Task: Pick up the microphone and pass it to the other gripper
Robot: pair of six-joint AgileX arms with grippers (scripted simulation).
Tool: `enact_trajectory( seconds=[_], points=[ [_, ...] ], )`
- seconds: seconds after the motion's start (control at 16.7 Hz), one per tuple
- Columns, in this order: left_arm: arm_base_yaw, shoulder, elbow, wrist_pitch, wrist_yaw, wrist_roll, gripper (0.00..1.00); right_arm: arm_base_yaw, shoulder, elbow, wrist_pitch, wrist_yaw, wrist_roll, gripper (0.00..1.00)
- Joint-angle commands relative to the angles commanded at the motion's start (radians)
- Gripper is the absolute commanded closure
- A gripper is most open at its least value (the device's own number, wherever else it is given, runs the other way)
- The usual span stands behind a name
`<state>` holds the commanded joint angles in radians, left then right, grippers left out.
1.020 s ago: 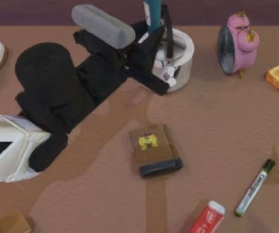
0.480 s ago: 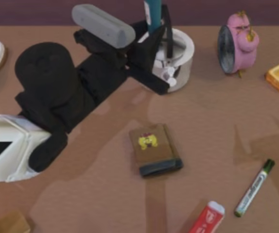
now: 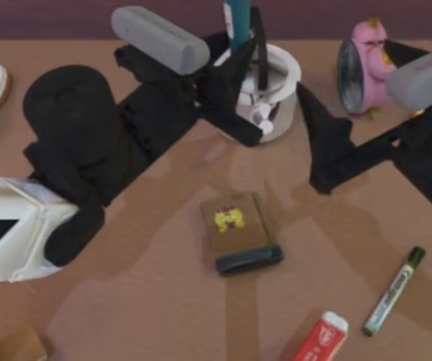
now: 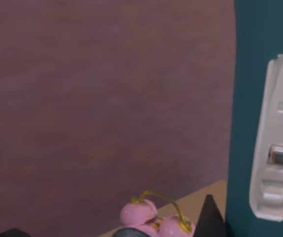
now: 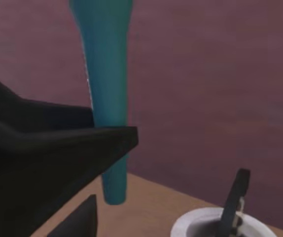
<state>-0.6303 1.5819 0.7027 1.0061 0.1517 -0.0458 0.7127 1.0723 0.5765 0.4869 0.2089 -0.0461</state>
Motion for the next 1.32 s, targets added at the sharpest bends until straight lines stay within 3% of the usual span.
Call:
enact_trajectory(
  seconds=[0.24,0.6,1.32],
  points=[
    [0.000,0.000,0.000,0.000,0.000,0.000,1.00,0.098,0.136,0.086,0.074,0.028,-0.007,0.00],
    [0.000,0.000,0.000,0.000,0.000,0.000,1.00,0.102,0.144,0.094,0.079,0.028,-0.007,0.00],
    [0.000,0.000,0.000,0.000,0.000,0.000,1.00,0.035,0.544,0.433,0.139,-0.035,-0.005,0.00]
  ],
)
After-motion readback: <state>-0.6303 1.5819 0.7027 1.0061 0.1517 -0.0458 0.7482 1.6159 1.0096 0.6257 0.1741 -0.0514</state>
